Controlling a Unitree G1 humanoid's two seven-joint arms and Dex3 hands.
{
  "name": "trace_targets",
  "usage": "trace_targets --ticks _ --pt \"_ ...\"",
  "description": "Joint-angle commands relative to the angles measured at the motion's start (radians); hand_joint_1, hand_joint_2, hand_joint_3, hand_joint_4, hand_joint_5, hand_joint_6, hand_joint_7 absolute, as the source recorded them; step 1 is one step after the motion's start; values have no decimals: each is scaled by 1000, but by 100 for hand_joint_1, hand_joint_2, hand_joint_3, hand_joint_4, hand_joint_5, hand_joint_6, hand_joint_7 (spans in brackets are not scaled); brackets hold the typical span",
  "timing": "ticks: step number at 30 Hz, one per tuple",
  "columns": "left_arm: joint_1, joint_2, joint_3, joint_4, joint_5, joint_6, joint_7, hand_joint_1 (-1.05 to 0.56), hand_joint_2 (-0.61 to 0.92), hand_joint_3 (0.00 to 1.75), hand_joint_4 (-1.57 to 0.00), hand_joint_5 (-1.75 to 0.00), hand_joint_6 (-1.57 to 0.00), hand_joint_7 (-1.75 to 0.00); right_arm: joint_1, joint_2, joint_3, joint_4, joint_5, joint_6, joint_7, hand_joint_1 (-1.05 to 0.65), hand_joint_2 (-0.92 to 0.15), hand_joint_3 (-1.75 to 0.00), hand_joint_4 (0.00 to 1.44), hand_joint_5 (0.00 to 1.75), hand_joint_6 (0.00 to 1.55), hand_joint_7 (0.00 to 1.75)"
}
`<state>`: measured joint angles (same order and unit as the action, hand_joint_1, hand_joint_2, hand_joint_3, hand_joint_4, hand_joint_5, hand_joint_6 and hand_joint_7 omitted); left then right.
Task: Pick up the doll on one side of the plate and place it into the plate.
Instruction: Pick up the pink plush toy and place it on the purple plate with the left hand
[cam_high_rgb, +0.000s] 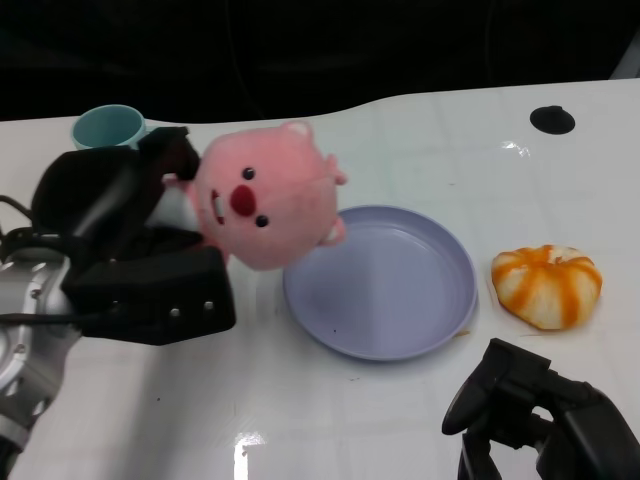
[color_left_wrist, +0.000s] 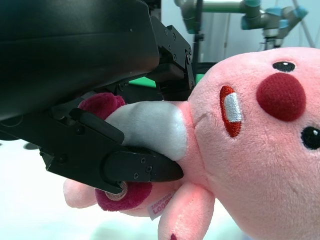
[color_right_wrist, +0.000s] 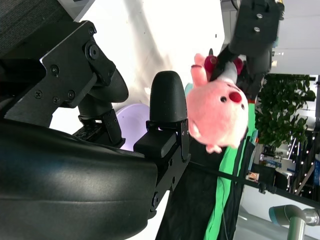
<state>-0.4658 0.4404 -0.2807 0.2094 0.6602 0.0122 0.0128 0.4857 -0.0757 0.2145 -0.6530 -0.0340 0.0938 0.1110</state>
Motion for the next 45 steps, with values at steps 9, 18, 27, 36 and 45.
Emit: trace_targets --ticks 9,18,27,36,45 --pt "-95 -151 -65 40 5 89 -67 -22 49 93 -92 -175 -67 -175 9 -13 -7 -15 10 8 7 10 -43 -136 71 175 62 152" --pt "-158 -258 -108 178 -5 89 -56 -24 54 88 -93 -175 -68 -175 8 -17 -5 -14 3 10 8 8 -42 -135 71 175 63 152" --pt "-195 -316 -151 271 6 85 -41 -19 50 100 -92 -175 -73 -175 10 -14 4 -19 6 13 7 8 -42 -137 71 175 63 153" --pt "-209 -322 -174 284 -3 91 -89 -23 56 79 -79 -164 -98 -55 12 -16 6 -21 9 7 8 8 -40 -139 72 175 63 153" --pt "-200 -282 -185 236 -51 62 -239 -42 92 28 -40 -60 -53 0 13 -17 4 -24 6 9 6 6 -39 -140 72 175 63 154"
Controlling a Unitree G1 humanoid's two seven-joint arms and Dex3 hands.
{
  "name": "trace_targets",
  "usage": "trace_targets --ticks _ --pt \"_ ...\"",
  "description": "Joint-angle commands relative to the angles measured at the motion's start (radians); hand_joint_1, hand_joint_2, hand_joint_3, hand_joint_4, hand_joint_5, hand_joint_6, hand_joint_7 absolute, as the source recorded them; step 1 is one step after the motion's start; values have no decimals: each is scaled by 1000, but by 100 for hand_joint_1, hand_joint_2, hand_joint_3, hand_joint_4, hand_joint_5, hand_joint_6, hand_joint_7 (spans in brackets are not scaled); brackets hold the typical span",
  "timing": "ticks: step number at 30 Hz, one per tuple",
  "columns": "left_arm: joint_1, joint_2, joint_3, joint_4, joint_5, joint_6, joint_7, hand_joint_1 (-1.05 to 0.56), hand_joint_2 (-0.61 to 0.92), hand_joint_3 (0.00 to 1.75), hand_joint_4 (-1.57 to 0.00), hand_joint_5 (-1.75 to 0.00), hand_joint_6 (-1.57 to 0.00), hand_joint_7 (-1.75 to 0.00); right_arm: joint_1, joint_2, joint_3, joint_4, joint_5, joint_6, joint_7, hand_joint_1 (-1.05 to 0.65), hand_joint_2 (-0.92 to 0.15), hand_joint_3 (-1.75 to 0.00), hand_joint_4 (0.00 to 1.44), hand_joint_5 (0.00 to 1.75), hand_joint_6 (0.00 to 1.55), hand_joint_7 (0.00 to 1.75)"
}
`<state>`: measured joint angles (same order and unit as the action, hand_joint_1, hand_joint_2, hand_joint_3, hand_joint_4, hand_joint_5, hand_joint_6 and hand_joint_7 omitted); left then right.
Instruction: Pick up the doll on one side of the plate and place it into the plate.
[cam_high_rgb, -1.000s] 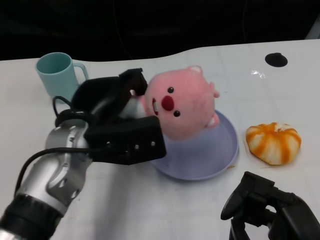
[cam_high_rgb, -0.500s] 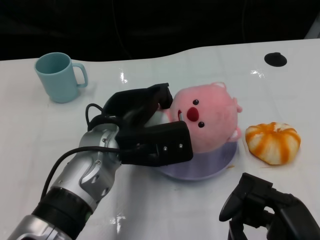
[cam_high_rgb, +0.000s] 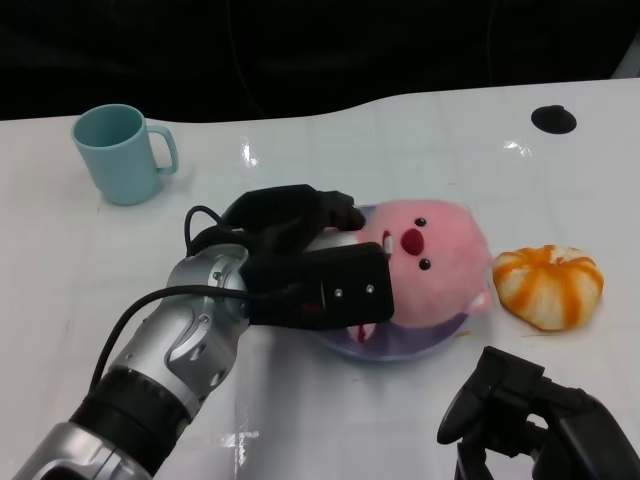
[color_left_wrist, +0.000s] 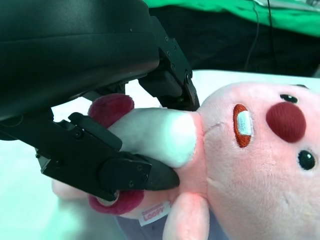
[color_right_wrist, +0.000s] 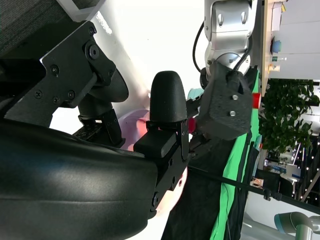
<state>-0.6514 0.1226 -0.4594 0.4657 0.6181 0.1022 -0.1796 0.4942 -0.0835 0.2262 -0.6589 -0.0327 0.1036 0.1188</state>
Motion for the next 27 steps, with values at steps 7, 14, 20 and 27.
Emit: trace_targets --ticks 7,14,20,27 --pt "-28 108 -64 -82 56 -19 -180 -84 92 46 -1 -6 -9 0 2 -10 -12 -18 9 1 1 7 -40 -139 72 175 63 153" --pt "-10 153 -62 -147 75 -38 -208 -105 92 59 0 0 -1 0 3 -12 -14 -22 6 5 0 6 -40 -138 72 175 63 153" --pt "63 185 -5 -282 26 -48 -211 -105 92 59 0 0 0 0 1 -14 -17 -19 7 0 1 7 -40 -138 71 175 62 153" --pt "143 254 70 -423 -44 -73 -250 -99 92 61 -1 -1 -1 0 0 -11 -12 -18 4 2 -2 8 -40 -138 71 175 63 153"
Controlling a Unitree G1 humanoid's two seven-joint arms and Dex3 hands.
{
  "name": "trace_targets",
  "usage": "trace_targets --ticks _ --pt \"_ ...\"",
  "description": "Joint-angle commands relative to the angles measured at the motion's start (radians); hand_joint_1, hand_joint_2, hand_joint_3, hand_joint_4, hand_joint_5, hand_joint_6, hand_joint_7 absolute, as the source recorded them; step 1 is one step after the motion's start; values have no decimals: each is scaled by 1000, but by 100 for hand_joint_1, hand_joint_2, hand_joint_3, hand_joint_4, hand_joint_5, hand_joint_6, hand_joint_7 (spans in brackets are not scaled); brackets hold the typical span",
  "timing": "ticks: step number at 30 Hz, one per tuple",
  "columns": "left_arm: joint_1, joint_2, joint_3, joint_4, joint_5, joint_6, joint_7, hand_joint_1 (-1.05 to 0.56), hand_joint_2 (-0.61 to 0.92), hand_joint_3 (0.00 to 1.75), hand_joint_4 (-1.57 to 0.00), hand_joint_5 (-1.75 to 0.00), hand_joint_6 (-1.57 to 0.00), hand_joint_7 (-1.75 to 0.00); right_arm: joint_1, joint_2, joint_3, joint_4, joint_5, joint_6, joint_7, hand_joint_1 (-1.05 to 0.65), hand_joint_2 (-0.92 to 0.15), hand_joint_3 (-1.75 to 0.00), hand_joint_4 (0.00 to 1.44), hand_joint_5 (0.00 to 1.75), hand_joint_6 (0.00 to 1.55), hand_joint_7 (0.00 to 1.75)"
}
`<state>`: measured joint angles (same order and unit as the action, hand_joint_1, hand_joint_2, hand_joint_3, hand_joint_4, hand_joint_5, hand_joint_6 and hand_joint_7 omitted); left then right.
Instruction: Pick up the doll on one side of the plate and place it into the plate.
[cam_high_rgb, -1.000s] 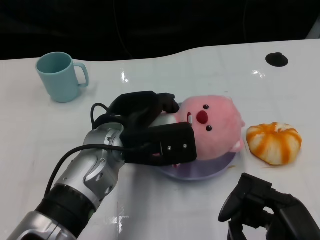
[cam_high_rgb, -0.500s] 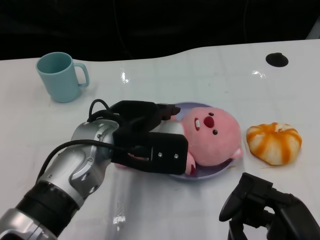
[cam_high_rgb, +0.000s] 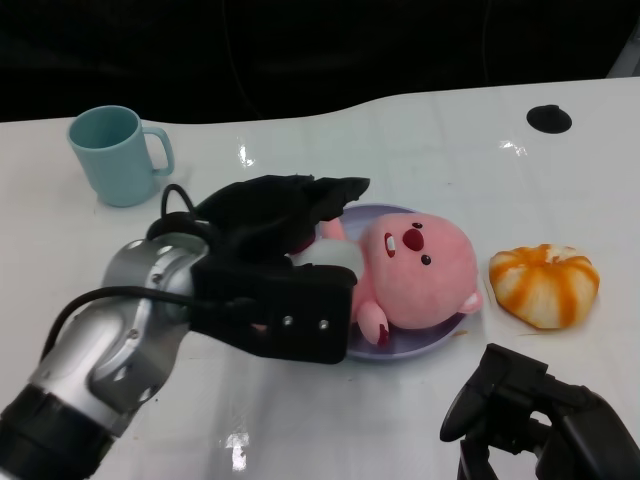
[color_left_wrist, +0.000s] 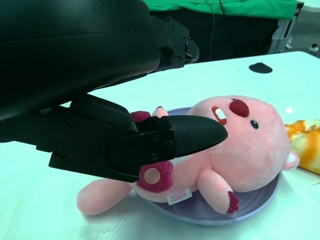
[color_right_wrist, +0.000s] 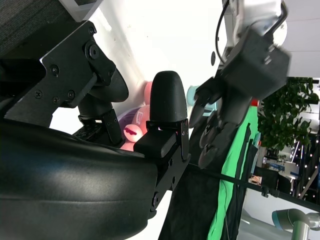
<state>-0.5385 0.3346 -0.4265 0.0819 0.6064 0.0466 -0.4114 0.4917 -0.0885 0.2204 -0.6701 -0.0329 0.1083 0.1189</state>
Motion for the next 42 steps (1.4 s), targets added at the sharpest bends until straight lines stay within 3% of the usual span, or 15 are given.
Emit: trace_targets --ticks 1,7,11,13,16,23,27,29,33,38,42 --pt "42 49 50 -50 -49 -32 -17 -97 92 60 -2 -1 -2 -1 2 -6 -6 -7 4 -3 -2 8 -40 -138 71 175 63 153" --pt "156 76 187 -109 -297 -140 -48 -85 92 50 -7 -5 -9 -4 3 -5 -5 -5 4 -6 -4 8 -40 -139 72 175 63 153" --pt "242 58 266 -120 -432 -228 -26 -70 92 38 -20 -13 -23 -9 0 -4 -5 -6 7 4 -3 7 -40 -139 72 175 63 153" --pt "281 44 295 -121 -475 -264 -10 -59 92 30 -29 -26 -34 -11 -1 -4 -6 -5 6 4 -4 6 -40 -139 72 175 63 153" --pt "353 21 338 -159 -549 -264 -3 -45 92 22 -26 -69 -50 -10 -3 -4 -6 -4 9 8 -3 6 -40 -139 72 175 63 153" --pt "489 -19 405 -256 -734 -220 -27 -24 92 22 -43 -102 -73 -25 -3 -4 -2 -1 0 4 -6 8 -40 -138 71 175 63 153" --pt "575 -37 431 -376 -881 -29 -12 -15 83 48 -55 -114 -62 -82 -4 -5 -3 2 1 0 -5 8 -40 -138 71 175 63 153" --pt "616 -41 441 -431 -912 45 8 -14 76 62 -60 -119 -63 -97 -5 -6 -4 7 0 -7 -5 8 -40 -138 71 175 63 153" --pt "667 -40 465 -516 -980 208 38 -16 69 83 -64 -137 -62 -120 -8 -6 -6 11 4 -9 -3 8 -39 -139 72 175 63 153" --pt "698 -25 495 -613 -1034 409 83 -19 64 98 -67 -152 -62 -133 -9 -6 -6 11 3 -8 -3 8 -39 -139 71 175 63 152" --pt "739 -44 509 -672 -1085 519 113 -11 59 116 -67 -161 -61 -141 -12 -7 -10 14 9 -8 0 9 -40 -139 72 175 63 153"
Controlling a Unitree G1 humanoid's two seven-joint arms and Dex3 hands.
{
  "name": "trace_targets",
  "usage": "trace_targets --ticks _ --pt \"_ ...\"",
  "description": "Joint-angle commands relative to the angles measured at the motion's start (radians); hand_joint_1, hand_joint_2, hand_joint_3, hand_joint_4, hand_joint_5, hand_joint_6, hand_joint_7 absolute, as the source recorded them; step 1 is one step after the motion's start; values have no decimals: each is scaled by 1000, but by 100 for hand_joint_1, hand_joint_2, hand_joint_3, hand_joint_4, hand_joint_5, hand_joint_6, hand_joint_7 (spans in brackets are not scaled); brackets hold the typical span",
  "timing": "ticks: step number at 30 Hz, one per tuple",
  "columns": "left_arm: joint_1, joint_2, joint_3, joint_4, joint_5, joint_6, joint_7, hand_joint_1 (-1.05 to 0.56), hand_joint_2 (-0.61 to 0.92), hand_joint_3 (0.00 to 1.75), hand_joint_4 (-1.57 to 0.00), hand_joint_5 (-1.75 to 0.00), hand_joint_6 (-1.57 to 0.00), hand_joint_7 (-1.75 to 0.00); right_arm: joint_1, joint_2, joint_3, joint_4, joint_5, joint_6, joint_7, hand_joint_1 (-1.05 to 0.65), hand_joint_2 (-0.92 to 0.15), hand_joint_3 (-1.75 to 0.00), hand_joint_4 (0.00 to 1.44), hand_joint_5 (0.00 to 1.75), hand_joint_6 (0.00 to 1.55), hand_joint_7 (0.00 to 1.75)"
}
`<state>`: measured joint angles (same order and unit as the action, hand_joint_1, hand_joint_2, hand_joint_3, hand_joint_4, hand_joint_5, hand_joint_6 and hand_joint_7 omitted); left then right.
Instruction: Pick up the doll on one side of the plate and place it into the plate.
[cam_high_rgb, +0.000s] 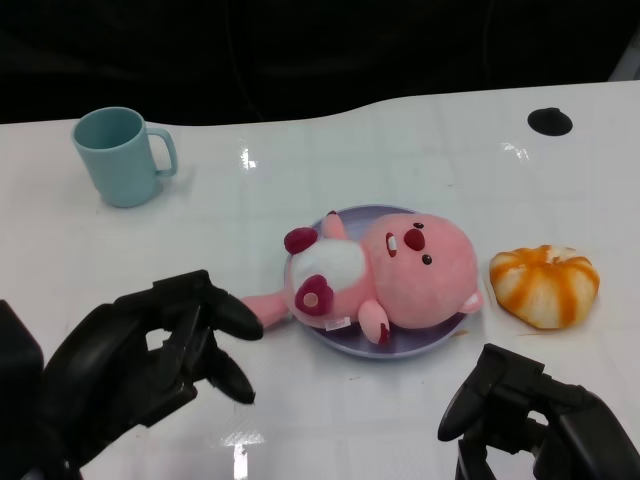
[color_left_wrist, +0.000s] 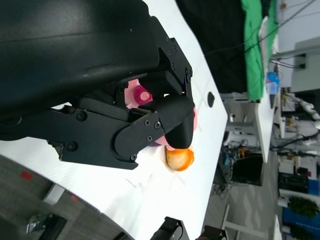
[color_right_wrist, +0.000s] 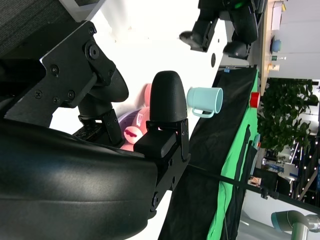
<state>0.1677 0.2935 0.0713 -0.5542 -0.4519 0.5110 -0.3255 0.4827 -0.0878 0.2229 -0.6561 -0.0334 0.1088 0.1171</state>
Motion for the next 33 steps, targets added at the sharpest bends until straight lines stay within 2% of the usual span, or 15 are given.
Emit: trace_targets --ticks 1,11,21,33 --pt "44 -7 8 -46 -31 70 35 -12 58 116 -67 -163 -61 -143 -3 -9 -15 3 11 -12 3 8 -40 -139 72 175 63 153" --pt "77 -63 -2 -11 -39 96 50 -10 63 113 -66 -170 -61 -144 -1 -14 -37 18 20 -27 14 7 -39 -138 71 175 64 152" --pt "44 -44 -15 87 -6 53 7 -13 64 107 -65 -175 -59 -153 5 -15 -45 42 25 -51 21 11 -39 -139 71 175 64 153" --pt "43 -44 -23 118 14 19 -18 -13 55 115 -70 -175 -61 -158 10 -14 -43 58 20 -82 19 16 -41 -141 73 175 64 154"
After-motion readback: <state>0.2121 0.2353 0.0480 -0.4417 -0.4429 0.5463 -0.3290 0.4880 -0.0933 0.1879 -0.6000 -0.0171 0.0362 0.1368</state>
